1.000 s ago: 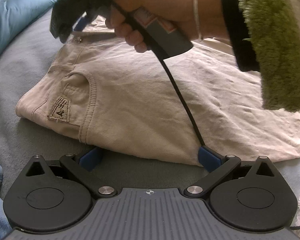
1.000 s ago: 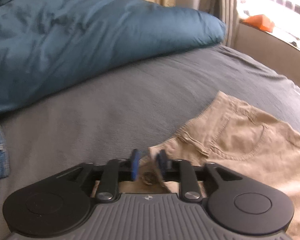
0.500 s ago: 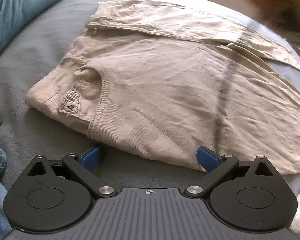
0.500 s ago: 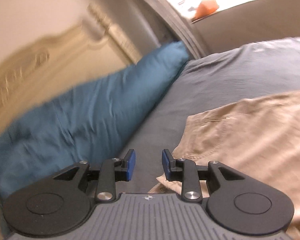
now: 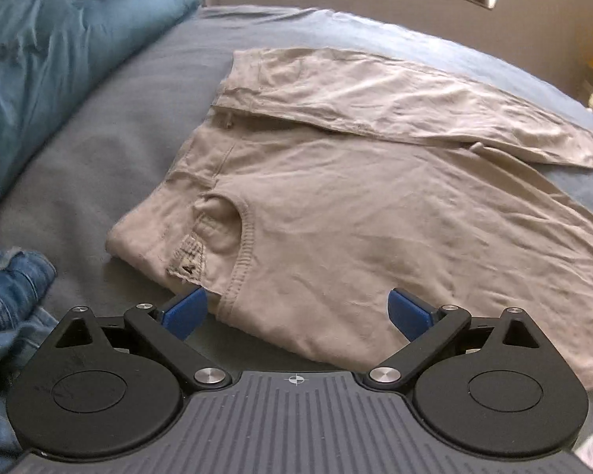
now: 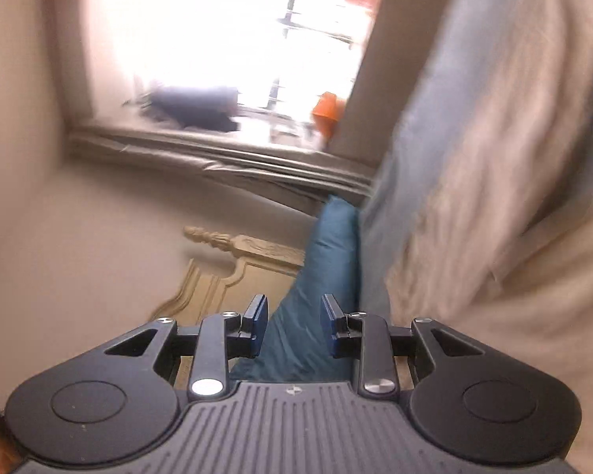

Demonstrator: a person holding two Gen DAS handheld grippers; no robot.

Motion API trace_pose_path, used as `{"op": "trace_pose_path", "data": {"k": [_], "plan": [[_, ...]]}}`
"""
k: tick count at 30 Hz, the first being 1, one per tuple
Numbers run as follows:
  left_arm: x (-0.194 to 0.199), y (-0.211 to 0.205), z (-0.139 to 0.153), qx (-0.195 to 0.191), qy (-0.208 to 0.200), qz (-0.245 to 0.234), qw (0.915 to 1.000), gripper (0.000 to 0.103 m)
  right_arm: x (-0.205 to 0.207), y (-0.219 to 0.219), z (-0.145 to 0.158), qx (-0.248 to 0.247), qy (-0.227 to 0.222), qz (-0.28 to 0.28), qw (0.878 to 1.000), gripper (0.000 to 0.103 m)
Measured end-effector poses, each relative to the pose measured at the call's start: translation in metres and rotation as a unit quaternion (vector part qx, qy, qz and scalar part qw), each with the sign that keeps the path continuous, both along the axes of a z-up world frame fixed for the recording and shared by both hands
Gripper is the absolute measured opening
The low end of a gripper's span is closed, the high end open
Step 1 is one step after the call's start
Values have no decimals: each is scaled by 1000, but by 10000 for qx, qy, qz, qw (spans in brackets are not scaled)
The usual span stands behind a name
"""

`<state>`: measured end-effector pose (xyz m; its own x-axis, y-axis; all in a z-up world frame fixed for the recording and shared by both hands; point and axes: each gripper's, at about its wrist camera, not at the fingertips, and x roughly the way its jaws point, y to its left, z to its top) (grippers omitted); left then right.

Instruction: Fold clothes

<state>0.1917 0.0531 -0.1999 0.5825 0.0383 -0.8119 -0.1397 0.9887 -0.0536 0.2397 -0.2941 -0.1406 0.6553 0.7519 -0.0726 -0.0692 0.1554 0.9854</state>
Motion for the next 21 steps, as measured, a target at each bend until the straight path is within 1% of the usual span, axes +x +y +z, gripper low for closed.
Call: {"op": "trace_pose_path", "data": {"k": [2,3,5,7,8,9,10,11,13,15,18,21], "plan": [[4,-4,-8,-67,119,173,9998,97,-6,16,-29,0,660,185,9976,31],[5,-6,-13,-108,174,251,9995,97,-9,24,-41,-121,917,268,9953,31],[6,-9,-20,-111,273,352,9989,97,-11,39,-62,-481,1278,438,9897,31],[5,-14,-25,42,323,275,9991,97,-12,49,-79,-788,1474,555,9844,31],[5,-17,-27,106,349,214,9991,97,-12,53,-84,-995,1524,582,9816,31],[4,-16,-29,69,383,191,9991,97,-12,57,-88,-1269,1551,595,9779,31],[4,-15,-31,-20,415,199,9989,98,-12,61,-87,-1710,1538,582,9715,31],[4,-14,-32,-75,424,212,9988,98,-11,66,-85,-2183,1508,587,9624,31],[4,-12,-34,-118,405,202,9989,99,-11,77,-80,-2889,1400,687,9446,31],[3,-12,-35,-141,366,182,9991,100,-11,90,-77,-3548,1253,825,9228,31],[0,-12,-36,-150,293,132,9994,100,-20,102,-81,-3936,1196,1048,9054,31],[-2,-10,-37,-182,243,74,9995,101,-31,110,-84,-3977,1235,1193,9013,31]]}}
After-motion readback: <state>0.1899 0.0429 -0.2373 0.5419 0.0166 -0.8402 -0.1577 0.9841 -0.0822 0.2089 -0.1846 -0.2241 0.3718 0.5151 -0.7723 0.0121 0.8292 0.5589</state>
